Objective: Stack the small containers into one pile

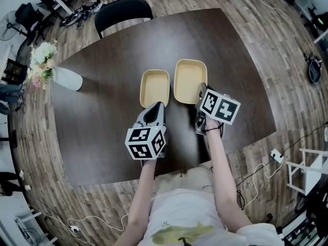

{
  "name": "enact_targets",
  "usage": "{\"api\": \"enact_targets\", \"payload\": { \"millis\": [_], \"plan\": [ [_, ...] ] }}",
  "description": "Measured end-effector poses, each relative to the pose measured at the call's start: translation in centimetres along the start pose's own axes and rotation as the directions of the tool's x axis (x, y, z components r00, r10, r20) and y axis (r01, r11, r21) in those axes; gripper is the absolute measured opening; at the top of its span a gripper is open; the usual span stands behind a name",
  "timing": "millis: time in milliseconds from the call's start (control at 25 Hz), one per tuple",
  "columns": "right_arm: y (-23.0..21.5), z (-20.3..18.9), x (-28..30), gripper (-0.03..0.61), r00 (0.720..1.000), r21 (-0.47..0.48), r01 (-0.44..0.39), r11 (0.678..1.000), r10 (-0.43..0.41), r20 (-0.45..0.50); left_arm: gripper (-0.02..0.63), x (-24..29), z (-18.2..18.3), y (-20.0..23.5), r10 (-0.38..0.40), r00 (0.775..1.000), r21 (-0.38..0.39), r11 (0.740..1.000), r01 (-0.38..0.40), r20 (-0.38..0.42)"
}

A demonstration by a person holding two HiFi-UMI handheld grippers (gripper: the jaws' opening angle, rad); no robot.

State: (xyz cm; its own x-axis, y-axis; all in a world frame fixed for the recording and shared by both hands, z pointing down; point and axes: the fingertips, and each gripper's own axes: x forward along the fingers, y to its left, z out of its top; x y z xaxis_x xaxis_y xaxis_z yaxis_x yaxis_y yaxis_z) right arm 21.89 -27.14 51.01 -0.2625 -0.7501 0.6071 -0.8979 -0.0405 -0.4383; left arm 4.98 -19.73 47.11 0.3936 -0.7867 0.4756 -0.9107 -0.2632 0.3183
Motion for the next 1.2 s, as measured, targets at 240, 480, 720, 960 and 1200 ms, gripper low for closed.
{"api": "enact_targets", "payload": {
  "millis": [240, 480, 720, 960, 1200],
  "plan": [
    [3.8, -0.9, 0.5, 0.040, 0.999, 0.007, -0.037, 0.999, 0.037, -0.001, 0.025, -2.0, 0.4, 3.2, 0.033, 0.999, -0.009, 0.999, -0.033, 0.013],
    [7.2, -1.9, 1.2, 0.040, 0.997, 0.010, -0.072, 0.997, 0.072, 0.000, 0.025, -3.5, 0.3, 5.7, 0.055, 0.998, -0.017, 0.998, -0.055, 0.016],
    [9.6, -3.1, 2.1, 0.040, 0.996, 0.001, -0.092, 0.996, 0.092, -0.012, 0.025, -4.2, 0.1, 7.5, 0.065, 0.998, -0.020, 0.998, -0.065, 0.012],
    [11.2, -4.4, 3.2, 0.040, 0.996, 0.002, -0.089, 0.996, 0.089, -0.030, 0.025, -4.7, -0.1, 9.4, 0.070, 0.998, -0.029, 0.997, -0.069, 0.006],
    [11.3, -5.8, 3.9, 0.040, 0.997, -0.009, -0.056, 0.998, 0.055, -0.051, 0.025, -5.1, -0.3, 10.3, 0.075, 0.997, -0.037, 0.997, -0.075, 0.000]
  ]
}}
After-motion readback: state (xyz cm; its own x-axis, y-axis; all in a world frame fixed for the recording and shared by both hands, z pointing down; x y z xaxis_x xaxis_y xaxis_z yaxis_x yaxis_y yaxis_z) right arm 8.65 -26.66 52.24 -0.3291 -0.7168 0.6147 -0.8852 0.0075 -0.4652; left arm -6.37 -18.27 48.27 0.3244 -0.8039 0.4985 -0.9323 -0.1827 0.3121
